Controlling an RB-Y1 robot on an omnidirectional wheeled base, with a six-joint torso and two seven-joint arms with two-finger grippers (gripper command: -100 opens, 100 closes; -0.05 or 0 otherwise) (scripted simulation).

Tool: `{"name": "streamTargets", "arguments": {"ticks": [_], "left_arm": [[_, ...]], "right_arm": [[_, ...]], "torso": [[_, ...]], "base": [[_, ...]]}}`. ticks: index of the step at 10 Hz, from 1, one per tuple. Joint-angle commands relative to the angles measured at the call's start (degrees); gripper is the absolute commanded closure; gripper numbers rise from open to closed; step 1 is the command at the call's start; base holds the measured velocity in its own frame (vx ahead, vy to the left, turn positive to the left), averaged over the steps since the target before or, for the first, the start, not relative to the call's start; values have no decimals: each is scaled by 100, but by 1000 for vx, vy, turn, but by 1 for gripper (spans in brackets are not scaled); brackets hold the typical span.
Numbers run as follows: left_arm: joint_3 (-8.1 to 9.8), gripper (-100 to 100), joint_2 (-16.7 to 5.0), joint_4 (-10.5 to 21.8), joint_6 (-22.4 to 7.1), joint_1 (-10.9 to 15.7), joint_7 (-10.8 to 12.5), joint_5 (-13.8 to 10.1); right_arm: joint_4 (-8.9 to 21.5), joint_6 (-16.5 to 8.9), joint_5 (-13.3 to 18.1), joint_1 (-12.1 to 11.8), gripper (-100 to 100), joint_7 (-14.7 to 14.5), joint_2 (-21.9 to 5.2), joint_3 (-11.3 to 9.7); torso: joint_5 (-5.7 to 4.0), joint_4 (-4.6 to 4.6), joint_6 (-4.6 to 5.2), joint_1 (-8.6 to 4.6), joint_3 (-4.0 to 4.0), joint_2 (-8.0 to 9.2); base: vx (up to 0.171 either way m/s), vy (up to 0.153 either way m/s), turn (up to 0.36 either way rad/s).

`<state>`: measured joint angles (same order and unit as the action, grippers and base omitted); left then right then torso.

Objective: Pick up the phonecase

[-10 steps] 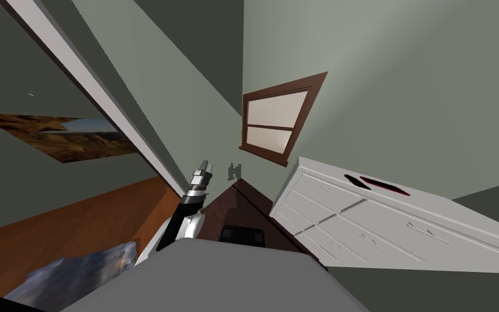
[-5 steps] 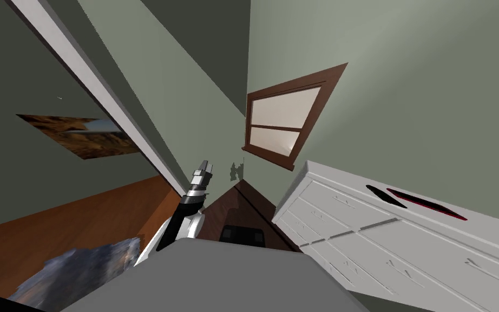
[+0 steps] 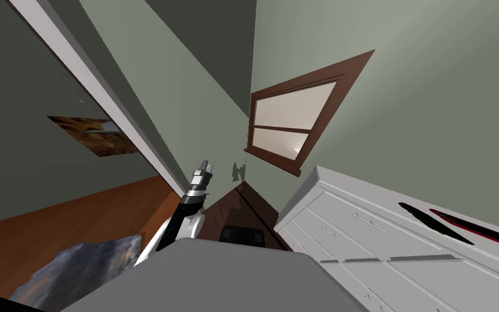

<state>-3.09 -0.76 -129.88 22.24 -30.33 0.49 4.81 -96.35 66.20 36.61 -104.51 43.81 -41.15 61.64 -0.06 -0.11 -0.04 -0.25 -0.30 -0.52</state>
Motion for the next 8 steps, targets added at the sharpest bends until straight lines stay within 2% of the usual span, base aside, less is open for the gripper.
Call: {"name": "streamTargets", "arguments": {"ticks": [1,2,3,4,6,8], "left_arm": [[0,0,0,0,0,0,0,0],[0,0,0,0,0,-1,0,0],[1,0,0,0,0,-1,0,0],[0,0,0,0,0,0,0,0],[0,0,0,0,0,0,0,0],[1,0,-1,0,0,-1,0,0]], "right_arm": [[286,193,252,-286,-100,286,-278,286],[360,193,252,-338,-100,300,-278,299],[561,286,405,-539,-100,496,-477,485],[561,286,405,-539,-100,496,-477,485],[917,448,678,-873,-100,839,-835,805],[1201,572,897,-1117,-100,1138,-1183,1048]], "torso": [[0,0,0,0,0,0],[-2,-4,0,-8,-10,-17],[-3,-3,2,-10,-6,-8],[-5,-1,0,-16,-2,-3],[-2,0,1,-5,0,0],[-10,-11,-3,-36,-25,-40]], "base": [[197,-62,161],[148,-69,91],[131,-82,132],[103,-57,85],[177,-72,143],[234,-186,176]]}}
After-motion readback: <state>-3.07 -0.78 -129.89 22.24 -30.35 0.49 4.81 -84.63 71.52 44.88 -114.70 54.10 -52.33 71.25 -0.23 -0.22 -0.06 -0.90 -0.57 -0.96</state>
